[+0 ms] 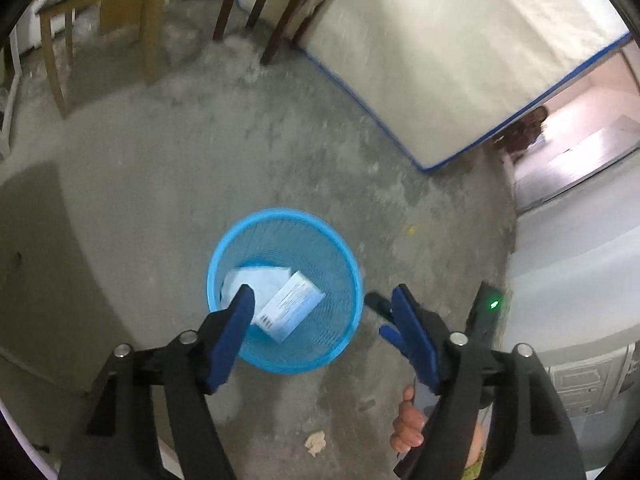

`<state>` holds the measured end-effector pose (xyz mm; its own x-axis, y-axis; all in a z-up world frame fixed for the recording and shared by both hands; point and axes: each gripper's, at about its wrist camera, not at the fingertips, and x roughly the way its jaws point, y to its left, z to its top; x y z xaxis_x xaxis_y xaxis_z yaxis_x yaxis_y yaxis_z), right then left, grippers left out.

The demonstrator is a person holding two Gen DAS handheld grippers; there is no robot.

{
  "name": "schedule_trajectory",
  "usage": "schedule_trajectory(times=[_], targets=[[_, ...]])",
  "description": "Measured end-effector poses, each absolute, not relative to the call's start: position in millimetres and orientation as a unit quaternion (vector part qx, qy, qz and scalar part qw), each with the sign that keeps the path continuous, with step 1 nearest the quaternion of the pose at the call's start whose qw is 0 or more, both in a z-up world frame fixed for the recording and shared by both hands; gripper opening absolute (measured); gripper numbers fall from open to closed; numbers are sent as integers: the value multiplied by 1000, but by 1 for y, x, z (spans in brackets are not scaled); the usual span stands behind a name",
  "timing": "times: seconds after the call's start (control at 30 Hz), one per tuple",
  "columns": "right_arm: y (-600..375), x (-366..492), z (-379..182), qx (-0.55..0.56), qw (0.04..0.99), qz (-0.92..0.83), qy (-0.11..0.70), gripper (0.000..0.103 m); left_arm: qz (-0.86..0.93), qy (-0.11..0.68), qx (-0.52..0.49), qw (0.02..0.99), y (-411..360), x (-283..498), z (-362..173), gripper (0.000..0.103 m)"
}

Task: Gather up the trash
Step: 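Carry the tissue box and tissue to the blue wastebasket and release both, then move both tools back over the table toward the tissues and plastic bag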

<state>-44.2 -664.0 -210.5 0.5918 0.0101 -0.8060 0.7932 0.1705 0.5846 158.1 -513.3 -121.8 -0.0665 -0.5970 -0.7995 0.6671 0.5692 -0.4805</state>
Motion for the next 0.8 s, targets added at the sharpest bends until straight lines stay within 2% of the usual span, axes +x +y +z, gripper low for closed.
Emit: schedule_trajectory(times=[0.17, 0.27, 0.33, 0.57, 0.8], targets=[[-648, -52, -174, 529, 725, -277, 344, 90, -496, 512, -8, 701, -456, 150, -58, 83], [-628, -48, -132, 458, 766, -282, 352, 95, -499, 499, -28, 708, -416, 148, -30, 87], [-612, -42, -109, 407, 787, -290, 363, 95, -505, 488, -47, 710, -381, 146, -8, 93], [-521, 3, -4, 244, 877, -224, 348, 95, -463, 389, -53, 795, -228, 125, 52, 97], [-422, 67, 60, 247, 905, -26, 345, 95, -332, 301, -54, 892, -59, 114, 66, 97]])
